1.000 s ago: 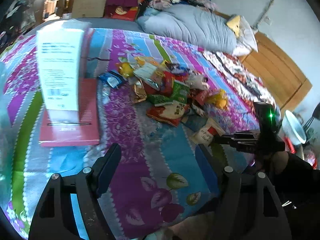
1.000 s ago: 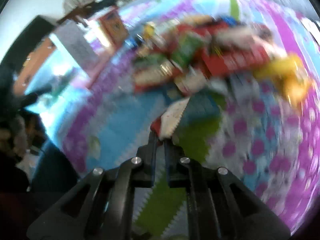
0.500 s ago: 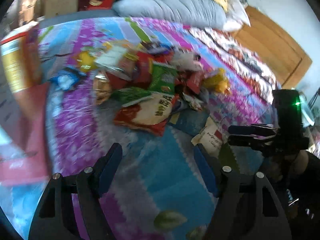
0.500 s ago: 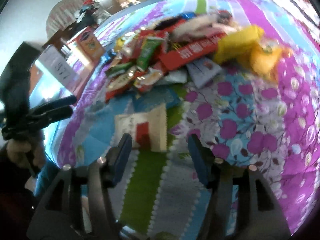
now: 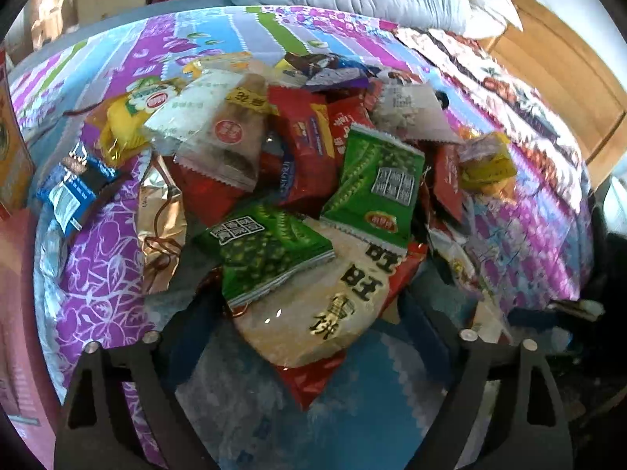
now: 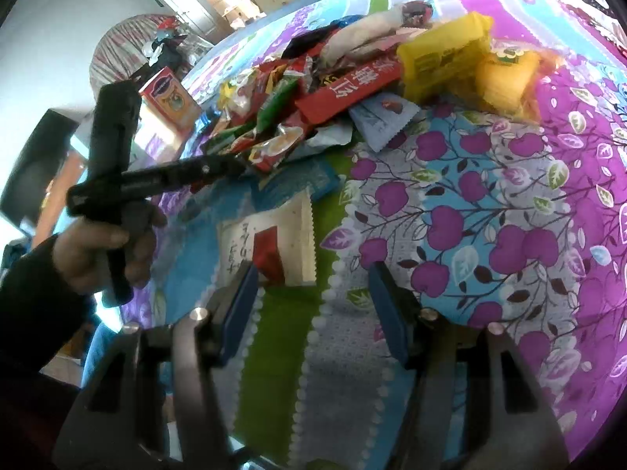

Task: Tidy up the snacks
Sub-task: 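Grasp a white cracker packet with the right tool while the left tool grasps a Wangwang rice cracker bag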

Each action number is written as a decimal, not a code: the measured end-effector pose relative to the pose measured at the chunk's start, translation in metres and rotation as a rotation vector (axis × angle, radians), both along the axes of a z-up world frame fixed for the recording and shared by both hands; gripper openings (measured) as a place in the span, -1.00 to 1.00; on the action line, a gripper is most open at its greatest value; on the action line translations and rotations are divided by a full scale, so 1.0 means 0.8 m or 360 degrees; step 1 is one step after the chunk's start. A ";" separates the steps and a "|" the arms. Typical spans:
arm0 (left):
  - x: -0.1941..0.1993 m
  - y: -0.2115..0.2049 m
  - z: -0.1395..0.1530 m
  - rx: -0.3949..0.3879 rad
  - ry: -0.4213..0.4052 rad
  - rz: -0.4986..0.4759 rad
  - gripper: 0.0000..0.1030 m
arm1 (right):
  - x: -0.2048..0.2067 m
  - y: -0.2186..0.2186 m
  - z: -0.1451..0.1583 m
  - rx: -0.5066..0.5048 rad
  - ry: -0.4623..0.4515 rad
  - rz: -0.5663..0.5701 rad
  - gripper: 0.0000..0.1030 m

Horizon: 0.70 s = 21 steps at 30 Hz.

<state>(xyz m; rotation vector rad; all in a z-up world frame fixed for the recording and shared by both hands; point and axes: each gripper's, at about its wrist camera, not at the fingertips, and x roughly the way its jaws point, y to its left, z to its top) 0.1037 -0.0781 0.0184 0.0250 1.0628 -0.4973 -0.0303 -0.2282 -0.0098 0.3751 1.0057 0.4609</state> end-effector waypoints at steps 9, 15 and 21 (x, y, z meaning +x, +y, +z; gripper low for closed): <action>-0.062 0.035 0.043 -0.0134 -0.0134 0.0018 0.39 | -0.011 0.003 0.014 -0.0068 -0.0053 0.0026 0.16; -0.117 0.074 0.073 -0.0155 -0.0218 0.0110 0.39 | -0.013 0.022 0.026 -0.0074 -0.0081 0.0087 0.17; -0.144 0.092 0.096 -0.0166 -0.0290 0.0153 0.39 | -0.001 0.064 0.022 -0.0216 -0.0092 0.0118 0.62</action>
